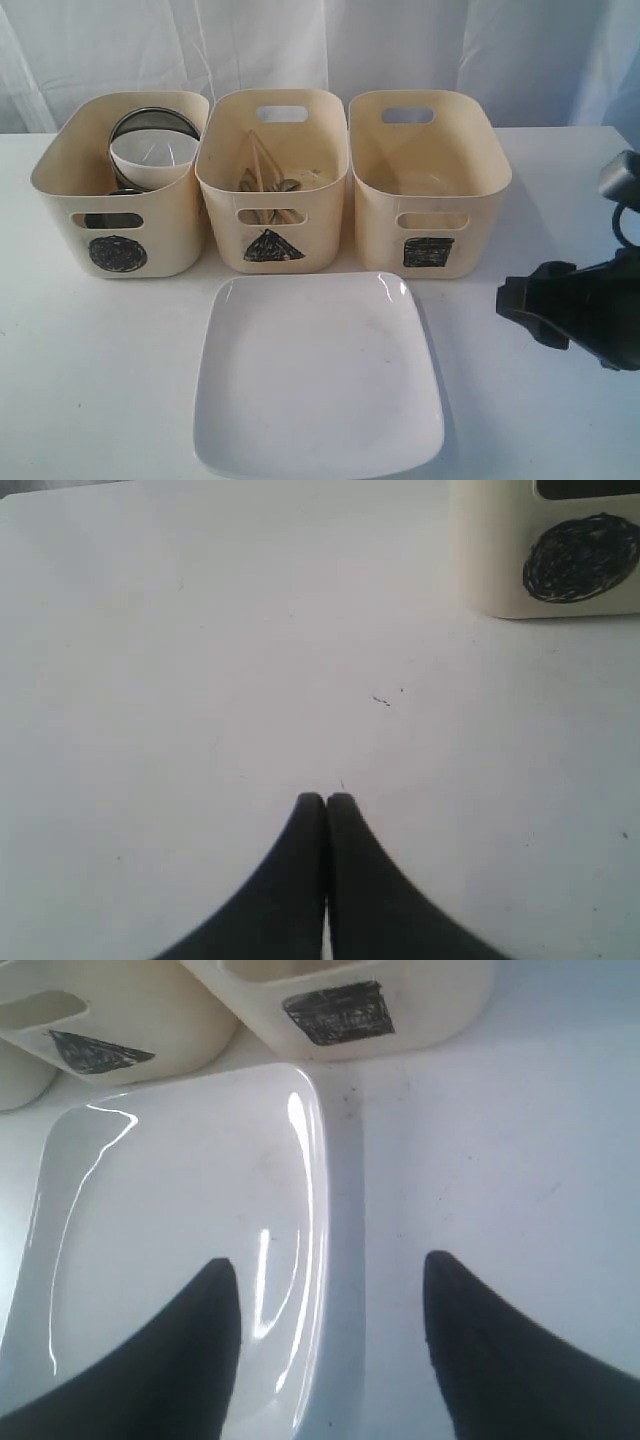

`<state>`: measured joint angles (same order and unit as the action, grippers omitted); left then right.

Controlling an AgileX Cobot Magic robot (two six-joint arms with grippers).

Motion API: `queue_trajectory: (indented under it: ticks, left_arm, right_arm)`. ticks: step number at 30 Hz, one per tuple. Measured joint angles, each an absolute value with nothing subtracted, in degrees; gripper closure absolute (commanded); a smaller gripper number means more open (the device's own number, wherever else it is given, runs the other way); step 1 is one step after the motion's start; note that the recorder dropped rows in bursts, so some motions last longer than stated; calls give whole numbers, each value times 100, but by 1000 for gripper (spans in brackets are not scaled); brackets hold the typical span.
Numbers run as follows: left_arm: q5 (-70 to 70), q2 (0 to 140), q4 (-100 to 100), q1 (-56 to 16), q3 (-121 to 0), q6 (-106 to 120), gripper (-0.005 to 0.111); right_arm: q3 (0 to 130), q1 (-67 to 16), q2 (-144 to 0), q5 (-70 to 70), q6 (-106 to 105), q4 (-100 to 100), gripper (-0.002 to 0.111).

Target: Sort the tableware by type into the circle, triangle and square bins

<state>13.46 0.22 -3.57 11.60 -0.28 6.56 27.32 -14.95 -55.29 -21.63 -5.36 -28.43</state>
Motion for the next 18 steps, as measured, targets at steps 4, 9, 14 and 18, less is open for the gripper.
queue_trajectory:
  ticks: [4,9,14,18]
  left_arm:
    - [1346,22,-357,1160,-28,656,107]
    - [1346,22,-357,1160,-28,656,107]
    - [1346,22,-357,1160,-28,656,107]
    - [1346,22,-357,1160,-28,656,107]
  right_arm:
    - [2467,-1495,-5711,-1749,-548,-3379,62]
    - [2368,-1495,-5754,-1599,-740,-3608,62]
    - [2368,-1495,-5788,-1599,-919,-3879,62]
    - [2368,-1495,-5823,-1682,-959,-4107,62]
